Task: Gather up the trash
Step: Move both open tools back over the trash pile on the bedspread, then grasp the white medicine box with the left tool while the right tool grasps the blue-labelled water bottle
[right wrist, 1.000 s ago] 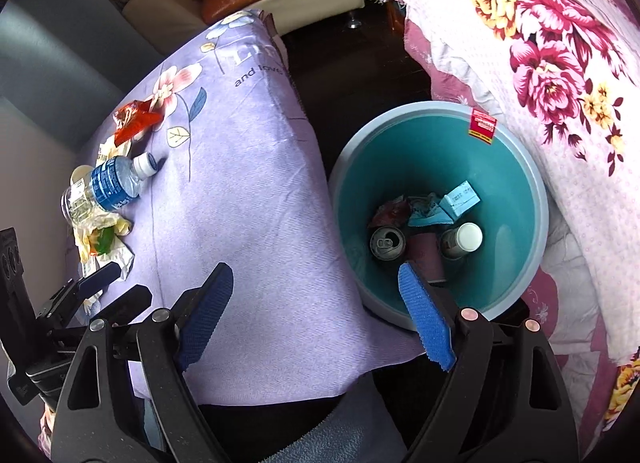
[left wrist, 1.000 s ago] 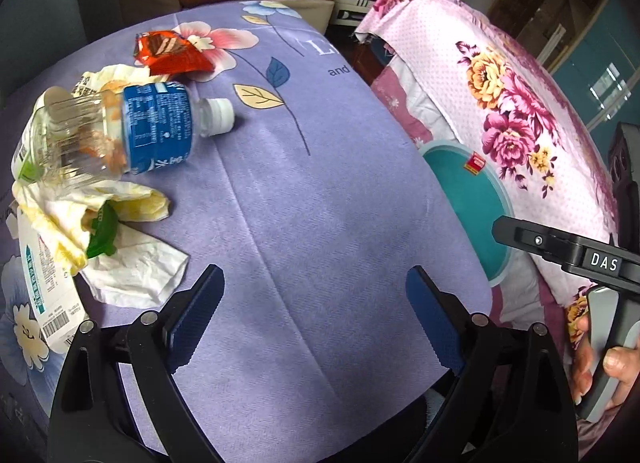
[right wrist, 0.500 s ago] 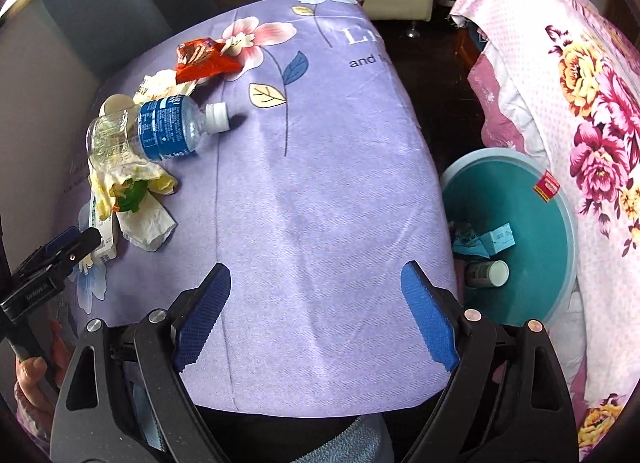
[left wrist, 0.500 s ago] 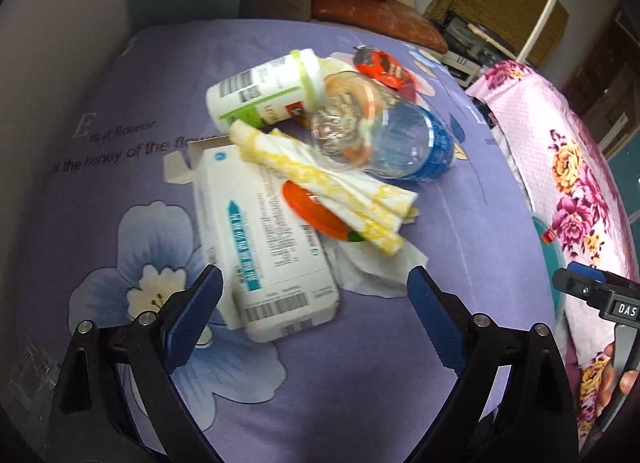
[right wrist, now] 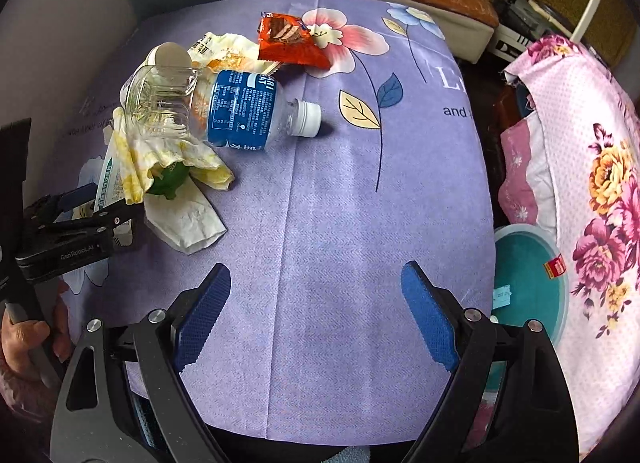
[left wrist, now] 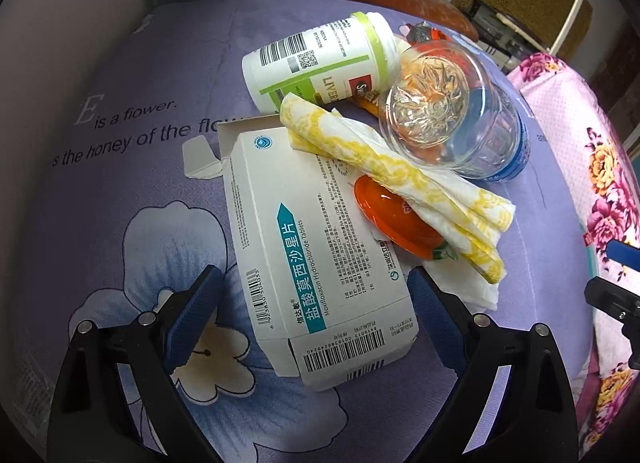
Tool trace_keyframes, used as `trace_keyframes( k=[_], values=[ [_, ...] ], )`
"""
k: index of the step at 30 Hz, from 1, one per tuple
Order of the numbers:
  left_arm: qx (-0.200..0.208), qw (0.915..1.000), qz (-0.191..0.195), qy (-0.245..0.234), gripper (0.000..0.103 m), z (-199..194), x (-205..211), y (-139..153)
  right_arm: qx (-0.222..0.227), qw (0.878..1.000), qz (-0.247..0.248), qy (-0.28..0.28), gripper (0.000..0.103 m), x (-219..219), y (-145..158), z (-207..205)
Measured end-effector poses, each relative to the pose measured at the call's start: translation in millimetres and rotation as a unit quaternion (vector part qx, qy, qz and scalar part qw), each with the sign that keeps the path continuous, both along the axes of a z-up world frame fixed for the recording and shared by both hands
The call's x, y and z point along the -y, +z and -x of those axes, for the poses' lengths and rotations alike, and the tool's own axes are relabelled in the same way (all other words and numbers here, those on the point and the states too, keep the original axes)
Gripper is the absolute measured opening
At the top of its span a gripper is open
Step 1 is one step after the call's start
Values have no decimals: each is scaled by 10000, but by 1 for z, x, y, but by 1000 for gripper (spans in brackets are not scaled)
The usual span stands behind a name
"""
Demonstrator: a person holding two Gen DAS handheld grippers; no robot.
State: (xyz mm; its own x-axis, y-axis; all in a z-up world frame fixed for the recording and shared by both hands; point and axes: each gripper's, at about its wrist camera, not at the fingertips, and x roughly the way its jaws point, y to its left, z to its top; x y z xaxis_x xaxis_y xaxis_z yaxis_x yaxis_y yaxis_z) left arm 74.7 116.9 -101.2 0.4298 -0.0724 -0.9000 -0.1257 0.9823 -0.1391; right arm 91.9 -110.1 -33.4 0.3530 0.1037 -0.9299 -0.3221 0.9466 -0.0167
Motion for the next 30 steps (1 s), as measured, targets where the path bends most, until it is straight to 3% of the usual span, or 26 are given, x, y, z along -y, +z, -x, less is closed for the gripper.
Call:
trace_keyframes(
  k=[7,14,20,24,28,30],
  values=[
    [-19,9997,53,227,94,7,-35,0,384,9902,819,1065,83,-52,5,-24],
    [-101,9998,74,151,94,14,-58,4,612,9540,1626,2442,83,-100,2,-45],
    [-173,9998,82,-115,94,-2,-58,4,409,9293,1848,3172,83,-122,-3,-70],
    [-209,9993,-17,-313,94,-15,-51,1,62,9274,1664,3351,84,-129,-10,-89],
    [-103,9989,39,-449,93,-17,-49,1,-308,9383,1306,3188,84,-131,-20,-108],
    [3,9991,-58,-428,76,-15,-50,3,-508,9486,1014,2953,83,-129,-24,-114]
  ],
)
